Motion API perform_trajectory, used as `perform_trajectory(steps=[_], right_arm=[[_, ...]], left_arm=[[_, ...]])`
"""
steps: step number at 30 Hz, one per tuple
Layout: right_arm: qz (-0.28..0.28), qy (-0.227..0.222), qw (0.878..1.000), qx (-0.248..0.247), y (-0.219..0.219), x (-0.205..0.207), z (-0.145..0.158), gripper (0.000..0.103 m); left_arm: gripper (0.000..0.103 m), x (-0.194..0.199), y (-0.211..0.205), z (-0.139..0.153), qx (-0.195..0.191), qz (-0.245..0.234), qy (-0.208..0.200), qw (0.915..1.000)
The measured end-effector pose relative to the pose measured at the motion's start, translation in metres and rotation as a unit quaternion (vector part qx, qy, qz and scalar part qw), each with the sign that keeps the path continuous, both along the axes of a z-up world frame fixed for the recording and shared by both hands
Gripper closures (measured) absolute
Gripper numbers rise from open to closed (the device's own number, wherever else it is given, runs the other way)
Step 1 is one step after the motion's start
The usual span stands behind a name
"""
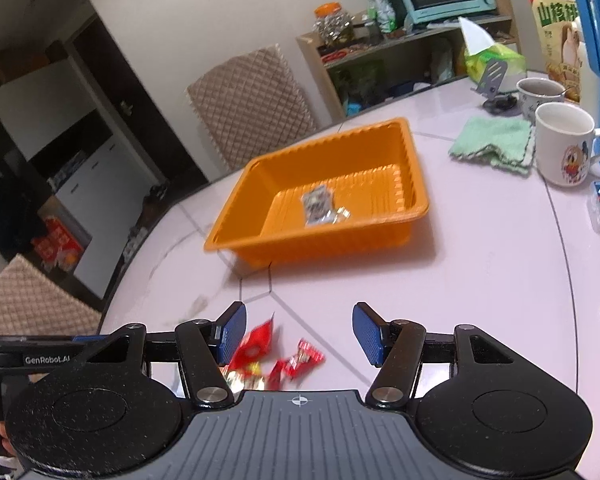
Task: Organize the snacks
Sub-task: 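Withdraw the left tool from the tray back toward the snack pile, then grasp the white-and-red packet with the right tool while the left tool grasps the green candy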
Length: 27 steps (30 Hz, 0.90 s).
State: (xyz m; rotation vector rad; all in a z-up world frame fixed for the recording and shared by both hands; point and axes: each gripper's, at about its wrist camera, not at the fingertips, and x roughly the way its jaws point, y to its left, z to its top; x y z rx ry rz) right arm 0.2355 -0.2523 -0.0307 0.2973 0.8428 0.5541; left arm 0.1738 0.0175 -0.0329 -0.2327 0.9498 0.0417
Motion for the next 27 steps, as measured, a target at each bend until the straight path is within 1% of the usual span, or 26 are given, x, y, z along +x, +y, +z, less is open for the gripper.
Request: perform_trajectory(steps=[6, 14, 21, 27], right_arm=[[0.025, 0.017, 0.999, -0.013, 0.01, -0.021, -0.009, 0.044], [0.055, 0.031, 0.997, -0.033, 0.028, -0.042, -0.023, 0.044], [0.079, 0.042, 0.995, -0.05, 0.044, -0.053, -0.035, 0.044], [0.093, 0.046, 0.993, -0.062, 0.056, -0.056, -0.043, 0.044]], left_arm=[[0.06, -0.023, -0.001, -0.007, 0.009, 0.007, 0.012, 0.9999], [0.06, -0.047, -0.001, -0.017, 0.009, 0.016, 0.024, 0.9995], [0.06, -0.058, -0.003, -0.023, 0.011, 0.017, 0.033, 0.9993], [0.06, -0.059, -0.003, -0.028, 0.015, 0.017, 0.037, 0.9991]])
